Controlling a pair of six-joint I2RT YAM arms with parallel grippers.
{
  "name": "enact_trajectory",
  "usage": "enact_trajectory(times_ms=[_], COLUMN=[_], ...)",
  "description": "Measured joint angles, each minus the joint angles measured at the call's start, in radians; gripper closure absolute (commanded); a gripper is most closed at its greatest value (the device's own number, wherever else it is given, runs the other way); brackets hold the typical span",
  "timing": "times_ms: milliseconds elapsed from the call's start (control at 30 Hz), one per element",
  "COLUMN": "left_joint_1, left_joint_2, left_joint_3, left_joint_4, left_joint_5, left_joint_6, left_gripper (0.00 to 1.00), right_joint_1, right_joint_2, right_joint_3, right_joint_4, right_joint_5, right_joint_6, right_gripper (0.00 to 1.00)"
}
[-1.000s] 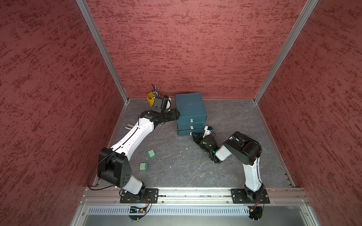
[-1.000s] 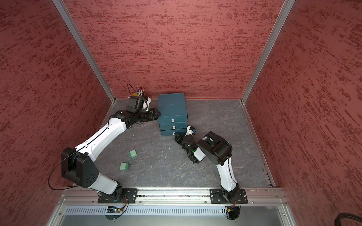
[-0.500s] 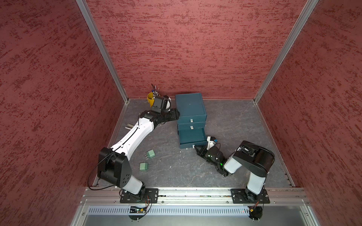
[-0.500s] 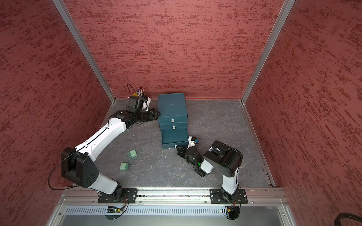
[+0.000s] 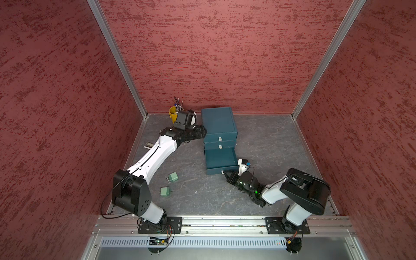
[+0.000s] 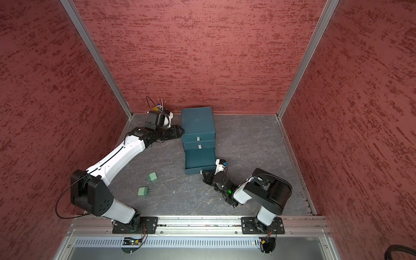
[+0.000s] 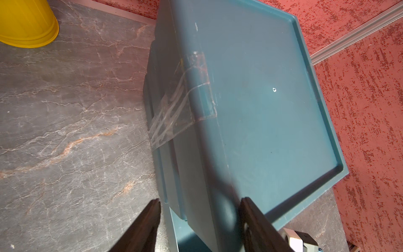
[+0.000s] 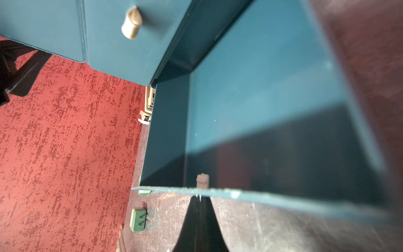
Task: Place the plugs into the drawer by color
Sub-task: Open the drawer in the storage box, then pick up the plug from the center of the board.
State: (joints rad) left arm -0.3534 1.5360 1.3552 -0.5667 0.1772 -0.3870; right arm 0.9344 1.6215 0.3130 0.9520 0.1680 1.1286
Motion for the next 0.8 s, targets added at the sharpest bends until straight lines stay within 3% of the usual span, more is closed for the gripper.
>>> enact_trajectory(times_ms=[67,100,133,267,400,467,667,800], left_joint_1=[0.0,0.0,0.0,0.0,0.0,0.001,0.002,0.002], left_joint_2=[-0.001,-0.001,-0.002,-0.01,-0.024,-0.038,-0.148,-0.269], left_joint_3=[0.002,0.005,0.006,0.013,0.022,0.023,0.023,0.017], left_joint_4=[-0.005,-0.01,-0.013,-0.035,-0.06,-0.074,-0.111,-0.129], left_joint_5=[-0.002,-0.003,-0.003,-0.007,-0.029,-0.048,-0.108,-0.159], left_joint_6=[0.0,0.0,0.0,0.0,-0.001,-0.006,-0.029,-0.055], left_gripper=[0.39,0.39,0.38,0.38,0.37,0.35,0.34,0.33], right_joint_1=[0.013,0.019,0.027,0.048,0.051,0.051,0.052,0.052], right_joint_2=[-0.079,-0.136,-0.193,-0.409,-0.51,-0.505,-0.352,-0.296], right_joint_3=[0.006,0.018,0.038,0.2,0.401,0.511,0.828,0.907], right_joint_4=[-0.102,-0.186,-0.272,-0.663,-1.02,-1.225,-1.876,-2.152], right_joint_5=[0.019,0.034,0.052,0.137,0.225,0.297,0.631,0.798], right_joint_6=[-0.014,-0.024,-0.036,-0.114,-0.201,-0.203,-0.029,0.091], right_gripper=[0.69,0.41,0.03,0.02,0.01,0.02,0.02,0.02])
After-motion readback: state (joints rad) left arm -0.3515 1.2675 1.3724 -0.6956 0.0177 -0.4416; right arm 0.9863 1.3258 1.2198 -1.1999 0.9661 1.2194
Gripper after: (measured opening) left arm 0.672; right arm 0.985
